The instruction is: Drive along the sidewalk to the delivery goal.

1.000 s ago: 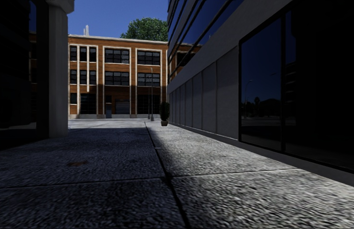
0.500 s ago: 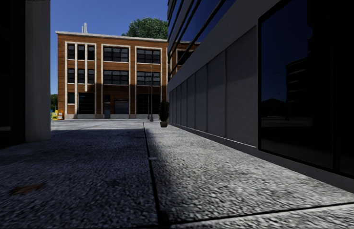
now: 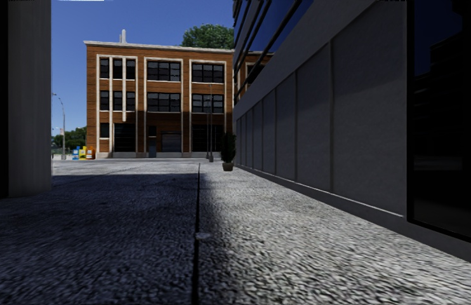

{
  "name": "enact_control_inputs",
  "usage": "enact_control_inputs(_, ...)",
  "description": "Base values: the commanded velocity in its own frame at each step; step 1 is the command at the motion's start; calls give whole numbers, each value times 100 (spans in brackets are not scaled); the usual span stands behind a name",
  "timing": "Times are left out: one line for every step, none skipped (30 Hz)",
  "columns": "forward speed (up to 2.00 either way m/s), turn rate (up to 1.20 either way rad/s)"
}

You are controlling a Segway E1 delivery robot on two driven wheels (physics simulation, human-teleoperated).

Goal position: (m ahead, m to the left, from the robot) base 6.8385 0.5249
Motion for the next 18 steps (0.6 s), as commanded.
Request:
enact_control_inputs(200,24)
enact_control_inputs(200,23)
enact_control_inputs(200,23)
enact_control_inputs(200,13)
enact_control_inputs(200,9)
enact_control_inputs(200,4)
enact_control_inputs(200,4)
enact_control_inputs(200,0)
enact_control_inputs(200,0)
enact_control_inputs(200,0)
enact_control_inputs(200,0)
enact_control_inputs(200,0)
enact_control_inputs(200,0)
enact_control_inputs(200,0)
enact_control_inputs(200,0)
enact_control_inputs(200,0)
enact_control_inputs(200,0)
enact_control_inputs(200,0)
